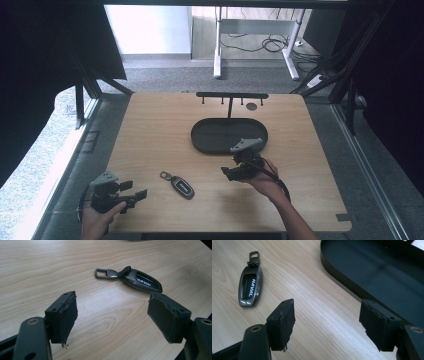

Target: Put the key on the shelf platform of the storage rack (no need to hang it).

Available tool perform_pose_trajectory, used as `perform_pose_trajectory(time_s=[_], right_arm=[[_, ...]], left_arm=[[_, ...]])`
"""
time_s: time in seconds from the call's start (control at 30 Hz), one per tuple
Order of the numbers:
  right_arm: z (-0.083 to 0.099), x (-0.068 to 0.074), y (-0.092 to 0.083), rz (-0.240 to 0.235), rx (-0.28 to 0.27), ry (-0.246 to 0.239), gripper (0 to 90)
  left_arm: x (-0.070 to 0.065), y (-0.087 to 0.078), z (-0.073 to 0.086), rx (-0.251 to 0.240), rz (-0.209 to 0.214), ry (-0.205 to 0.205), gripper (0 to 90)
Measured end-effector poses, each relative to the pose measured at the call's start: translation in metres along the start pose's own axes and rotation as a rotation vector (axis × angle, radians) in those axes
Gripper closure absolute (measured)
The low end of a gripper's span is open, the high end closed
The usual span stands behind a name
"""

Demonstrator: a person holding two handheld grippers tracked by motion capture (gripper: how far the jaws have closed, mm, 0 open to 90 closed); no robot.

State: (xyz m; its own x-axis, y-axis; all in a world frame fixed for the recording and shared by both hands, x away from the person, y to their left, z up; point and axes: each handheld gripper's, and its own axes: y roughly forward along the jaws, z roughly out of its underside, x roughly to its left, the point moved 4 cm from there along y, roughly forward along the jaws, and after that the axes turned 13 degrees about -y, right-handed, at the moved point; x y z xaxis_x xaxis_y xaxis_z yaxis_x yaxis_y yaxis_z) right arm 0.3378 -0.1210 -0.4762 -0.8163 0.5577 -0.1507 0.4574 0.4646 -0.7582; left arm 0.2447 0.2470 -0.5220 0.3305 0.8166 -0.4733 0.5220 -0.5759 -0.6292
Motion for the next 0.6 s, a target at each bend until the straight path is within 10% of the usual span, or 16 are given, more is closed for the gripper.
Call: perform_pose_trajectory(time_s=[0.6], right_arm=[[-0.024,0.024,0.016,-0.079,0.021,-0.063,29.8]], left_arm=[[-0.001,0.001,0.0,0.002,0.0,0.006,24.2]])
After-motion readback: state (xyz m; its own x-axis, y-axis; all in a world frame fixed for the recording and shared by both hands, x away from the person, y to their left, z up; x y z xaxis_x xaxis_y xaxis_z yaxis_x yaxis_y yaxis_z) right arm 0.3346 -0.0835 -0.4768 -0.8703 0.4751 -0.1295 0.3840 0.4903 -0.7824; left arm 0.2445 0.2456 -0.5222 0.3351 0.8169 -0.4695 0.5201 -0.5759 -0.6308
